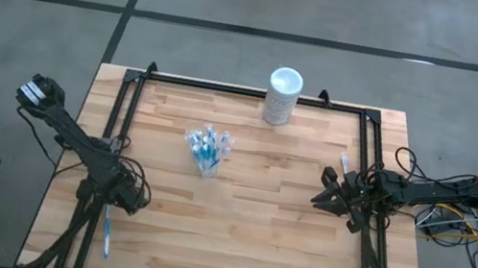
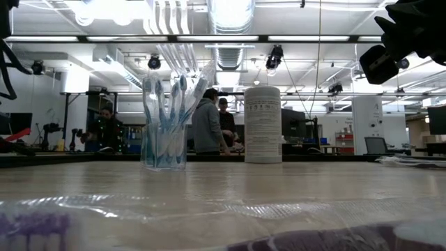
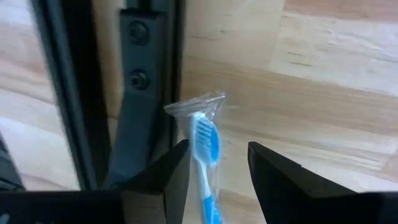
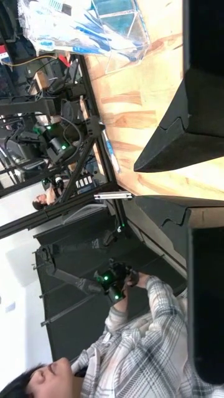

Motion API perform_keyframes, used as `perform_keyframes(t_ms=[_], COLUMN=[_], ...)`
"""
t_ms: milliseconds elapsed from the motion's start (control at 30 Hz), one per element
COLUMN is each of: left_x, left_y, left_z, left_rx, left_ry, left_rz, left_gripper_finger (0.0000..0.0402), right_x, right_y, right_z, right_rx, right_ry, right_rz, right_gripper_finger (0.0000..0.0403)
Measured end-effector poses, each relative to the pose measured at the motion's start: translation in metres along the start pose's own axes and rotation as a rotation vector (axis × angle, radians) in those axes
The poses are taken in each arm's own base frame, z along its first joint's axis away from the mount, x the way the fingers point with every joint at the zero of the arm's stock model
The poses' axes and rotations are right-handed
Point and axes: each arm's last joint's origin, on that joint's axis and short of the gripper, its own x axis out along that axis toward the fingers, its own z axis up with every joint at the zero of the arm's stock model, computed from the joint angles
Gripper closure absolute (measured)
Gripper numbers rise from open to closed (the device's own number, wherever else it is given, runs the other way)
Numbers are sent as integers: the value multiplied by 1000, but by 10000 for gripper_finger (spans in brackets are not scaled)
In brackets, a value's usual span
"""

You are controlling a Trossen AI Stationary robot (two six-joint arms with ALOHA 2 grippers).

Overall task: Pick & Place toothbrushing station
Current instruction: Put the blue toothbrush into the transparent organizer

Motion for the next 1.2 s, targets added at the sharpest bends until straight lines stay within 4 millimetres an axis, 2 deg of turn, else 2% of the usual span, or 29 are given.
perform_keyframes(t_ms=[300,767,1200], left_x=[11,11,5], left_y=[-1,-3,-8], left_z=[4,2,-2], left_rx=[6,15,22], left_ry=[29,41,10], left_rz=[-12,-40,-122], left_gripper_finger=[250,362,372], right_x=[0,0,0], right_y=[0,0,0], right_z=[0,0,0], right_rx=[0,0,0], right_ry=[0,0,0], right_rz=[0,0,0], right_gripper_finger=[335,335,335])
